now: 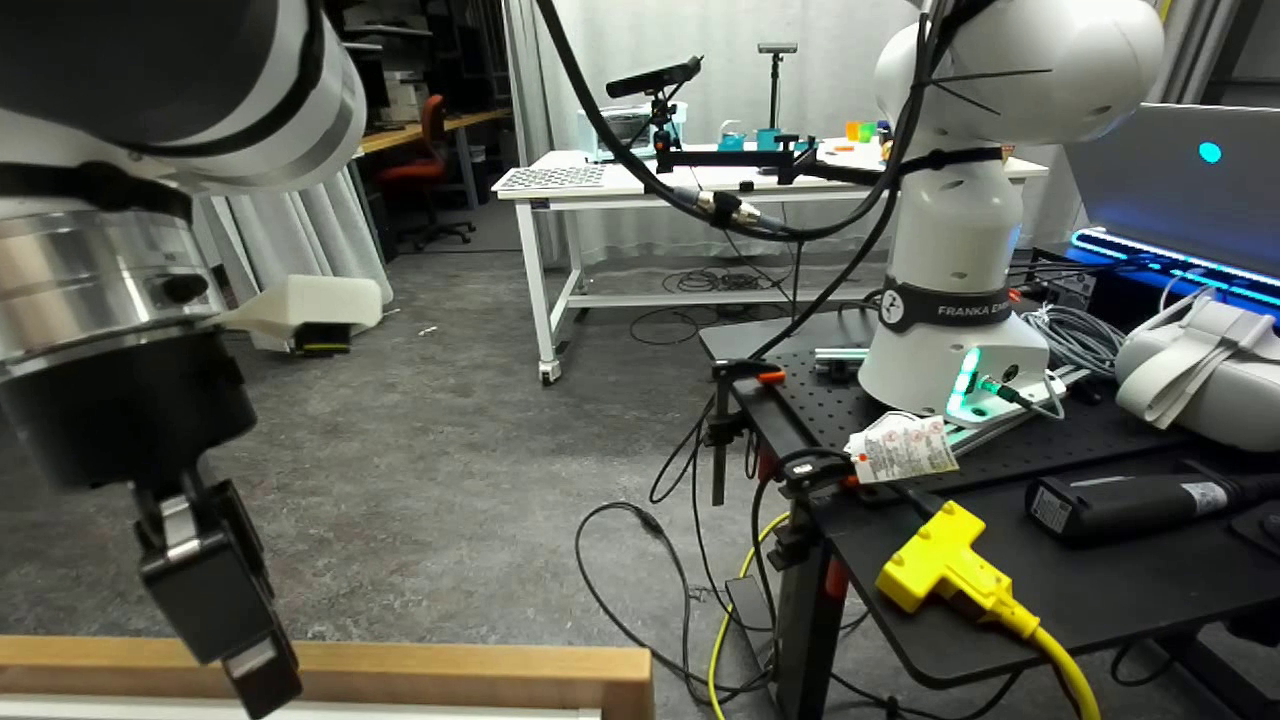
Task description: Open the drawer
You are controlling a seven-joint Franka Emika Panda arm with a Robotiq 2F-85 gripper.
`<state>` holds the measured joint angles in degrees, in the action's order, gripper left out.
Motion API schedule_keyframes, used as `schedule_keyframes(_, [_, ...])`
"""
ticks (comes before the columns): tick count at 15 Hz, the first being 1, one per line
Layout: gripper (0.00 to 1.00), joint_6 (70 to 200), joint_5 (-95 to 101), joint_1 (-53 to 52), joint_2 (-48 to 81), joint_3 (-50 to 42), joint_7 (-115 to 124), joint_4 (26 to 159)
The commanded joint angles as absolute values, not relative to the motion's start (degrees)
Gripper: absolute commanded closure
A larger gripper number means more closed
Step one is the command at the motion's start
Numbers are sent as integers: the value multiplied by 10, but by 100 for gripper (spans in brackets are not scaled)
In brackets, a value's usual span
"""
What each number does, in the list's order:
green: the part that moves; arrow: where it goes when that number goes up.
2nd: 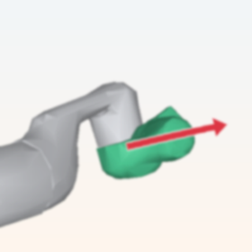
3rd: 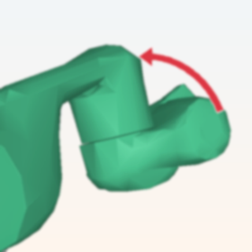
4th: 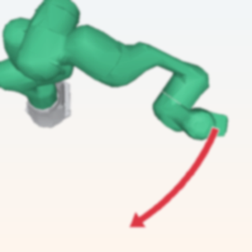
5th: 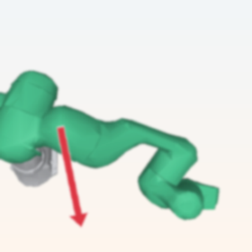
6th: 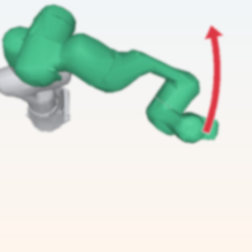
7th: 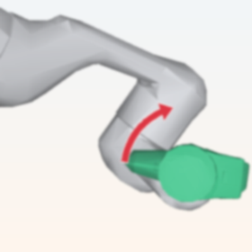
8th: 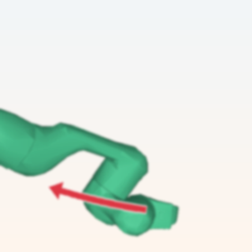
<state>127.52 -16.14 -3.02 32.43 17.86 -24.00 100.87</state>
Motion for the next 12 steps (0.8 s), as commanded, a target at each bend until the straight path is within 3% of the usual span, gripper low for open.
schedule_keyframes(1, [100,1232,-146,-41,377,172,-259,948])
schedule_keyframes(12, [100,1134,-13,-83,425,137,-248,873])
